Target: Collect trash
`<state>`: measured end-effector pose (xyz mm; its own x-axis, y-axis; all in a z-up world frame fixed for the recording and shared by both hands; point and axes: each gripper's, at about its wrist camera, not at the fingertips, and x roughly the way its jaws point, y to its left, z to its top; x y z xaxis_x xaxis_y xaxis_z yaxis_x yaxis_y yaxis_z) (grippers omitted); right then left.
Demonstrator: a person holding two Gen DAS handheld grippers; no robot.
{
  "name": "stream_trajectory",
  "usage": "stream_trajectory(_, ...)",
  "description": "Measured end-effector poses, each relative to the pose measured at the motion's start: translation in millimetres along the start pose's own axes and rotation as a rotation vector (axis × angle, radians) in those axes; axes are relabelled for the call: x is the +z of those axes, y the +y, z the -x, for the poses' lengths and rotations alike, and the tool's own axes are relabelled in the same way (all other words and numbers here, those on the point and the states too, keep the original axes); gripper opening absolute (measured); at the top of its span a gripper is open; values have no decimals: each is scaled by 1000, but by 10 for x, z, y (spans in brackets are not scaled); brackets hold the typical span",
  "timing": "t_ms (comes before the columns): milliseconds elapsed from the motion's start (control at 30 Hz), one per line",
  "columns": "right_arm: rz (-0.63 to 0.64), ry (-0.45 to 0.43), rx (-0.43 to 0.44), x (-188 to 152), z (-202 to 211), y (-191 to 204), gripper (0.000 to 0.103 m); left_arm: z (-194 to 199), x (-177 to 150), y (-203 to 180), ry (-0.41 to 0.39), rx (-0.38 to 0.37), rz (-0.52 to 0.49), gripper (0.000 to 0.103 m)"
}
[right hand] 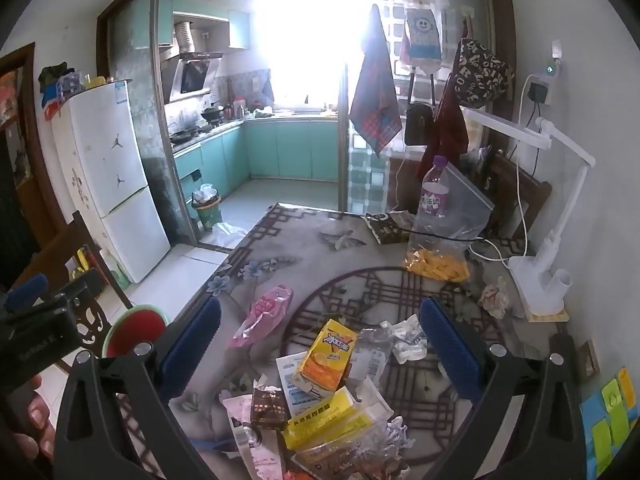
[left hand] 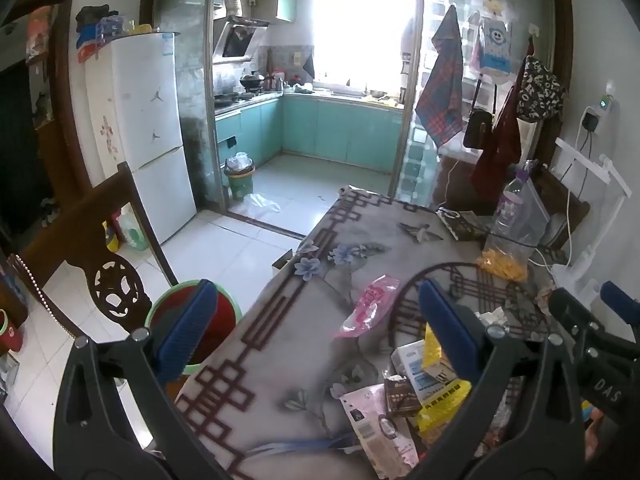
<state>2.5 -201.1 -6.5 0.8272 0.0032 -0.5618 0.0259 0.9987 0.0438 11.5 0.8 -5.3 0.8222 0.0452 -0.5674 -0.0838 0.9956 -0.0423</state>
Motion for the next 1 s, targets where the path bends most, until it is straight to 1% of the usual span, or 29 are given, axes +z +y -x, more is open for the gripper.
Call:
stream_trajectory(33,9,6,0,-7,-72,18,96,-8,-11,-12,-1,1,-5,99)
stream_trajectory(233,11,6,2,-11,-52,17,96,-66,-21,-54,4,4,-26,99)
stream_trajectory(367,9,10,8,-4,-78,5,96,-90,-28,-73,12,-11,-22,99)
stream_trajectory(600,13,15,5,-7,-110,5,96,-111,-24,-105,10,2,-42,99)
stream_trajectory(833,14,15,-3,-30,-125,-45,96,-126,-36,-77,14,5,-35,99)
stream_trajectory(1000,15,17,0,1,-124,-3,96,-111,-52,-91,12,7,-38,99)
